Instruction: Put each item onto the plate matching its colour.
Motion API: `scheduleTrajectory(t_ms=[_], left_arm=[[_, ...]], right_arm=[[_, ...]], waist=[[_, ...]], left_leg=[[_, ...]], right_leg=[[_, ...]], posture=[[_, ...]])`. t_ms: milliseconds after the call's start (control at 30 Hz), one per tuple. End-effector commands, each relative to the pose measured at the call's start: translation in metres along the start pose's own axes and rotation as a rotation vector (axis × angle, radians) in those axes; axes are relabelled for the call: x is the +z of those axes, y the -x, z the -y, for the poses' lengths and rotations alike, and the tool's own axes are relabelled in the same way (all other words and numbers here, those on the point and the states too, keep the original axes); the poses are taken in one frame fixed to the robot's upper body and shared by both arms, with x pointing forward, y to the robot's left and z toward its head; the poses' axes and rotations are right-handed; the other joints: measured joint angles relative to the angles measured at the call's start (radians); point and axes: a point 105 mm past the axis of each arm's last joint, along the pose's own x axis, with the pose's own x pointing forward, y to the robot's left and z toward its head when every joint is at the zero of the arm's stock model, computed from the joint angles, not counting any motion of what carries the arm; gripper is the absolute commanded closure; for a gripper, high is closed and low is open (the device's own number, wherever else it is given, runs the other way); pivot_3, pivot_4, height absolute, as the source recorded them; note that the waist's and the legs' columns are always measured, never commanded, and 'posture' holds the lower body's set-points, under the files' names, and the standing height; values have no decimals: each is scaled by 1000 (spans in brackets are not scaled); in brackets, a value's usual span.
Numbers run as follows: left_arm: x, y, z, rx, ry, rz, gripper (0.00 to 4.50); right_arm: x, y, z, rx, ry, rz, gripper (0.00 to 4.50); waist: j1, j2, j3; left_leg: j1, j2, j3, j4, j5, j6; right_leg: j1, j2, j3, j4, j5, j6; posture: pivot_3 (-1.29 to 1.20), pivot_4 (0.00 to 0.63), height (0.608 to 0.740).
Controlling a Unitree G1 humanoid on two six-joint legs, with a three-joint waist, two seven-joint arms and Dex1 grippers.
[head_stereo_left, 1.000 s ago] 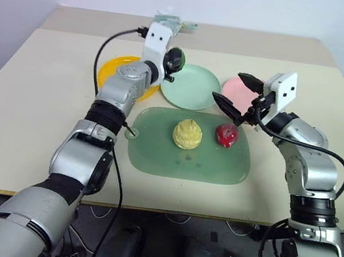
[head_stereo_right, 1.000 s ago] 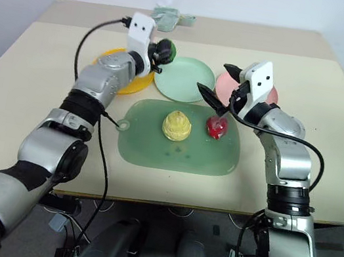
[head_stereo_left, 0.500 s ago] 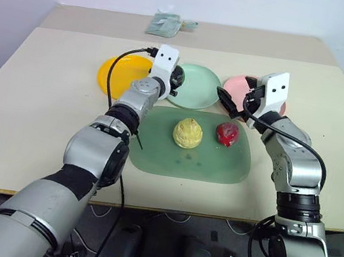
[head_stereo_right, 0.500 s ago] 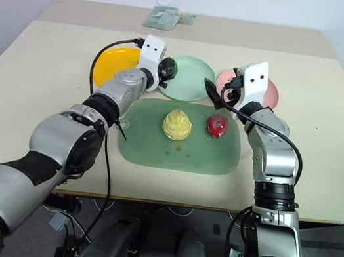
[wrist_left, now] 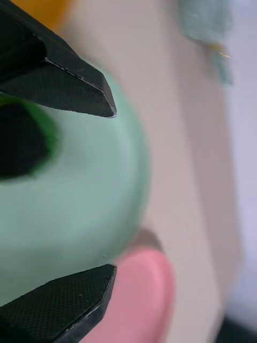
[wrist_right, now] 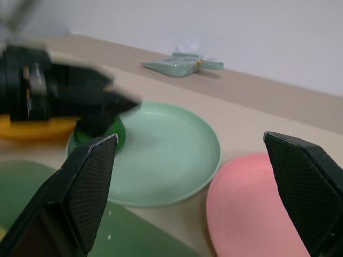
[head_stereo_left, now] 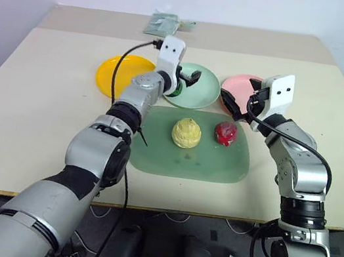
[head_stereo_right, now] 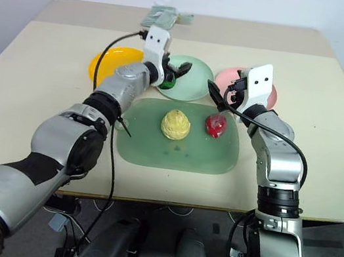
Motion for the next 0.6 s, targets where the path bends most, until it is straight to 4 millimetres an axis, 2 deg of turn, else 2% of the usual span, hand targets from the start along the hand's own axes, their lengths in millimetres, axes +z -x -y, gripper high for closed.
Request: scheduleTrajectory(t_ms=[33, 133, 200, 300, 433, 600], left_arm=[[33, 31, 14, -226, 19, 133, 50], [32, 68, 33, -403, 19, 117, 50], [25, 90, 44, -498, -5, 68, 50], [14, 112, 48, -561, -40, -5, 50], [14, 123, 52, -621, -69, -37, 50], [-1, 125, 51, -655, -176, -106, 50]], right_arm=[[15, 12, 5, 5, 25, 43, 0], [11, 21, 7, 12, 23, 26, 0], [8, 31, 7, 24, 21, 12, 0], [5, 58, 0, 100, 41, -13, 0], [7, 103, -19, 265, 25, -43, 0], [13, 144, -19, 311, -29, -68, 0]], waist=[[-9, 1, -1], [-21, 1, -1], [-24, 1, -1], [-5, 1, -1], [18, 1, -1], [27, 1, -1]], left_leg=[[0, 0, 0, 0, 0, 0], [0, 1, 1, -1, 0, 0], [0, 1, 1, -1, 0, 0], [0, 1, 1, 1, 0, 0], [1, 0, 0, 4, -3, 5], [5, 1, 0, 8, -5, 8]], right_leg=[[0, 0, 0, 0, 0, 0], [-2, 0, 1, 1, 0, 0], [-2, 0, 2, 4, 0, 0], [-3, 0, 2, 8, 0, 0], [1, 0, 1, 5, 0, -1], [7, 0, 1, 3, 0, 0]], posture=[[0, 150, 740], [0, 150, 740], [0, 150, 740], [0, 150, 740], [0, 150, 740], [0, 150, 740]])
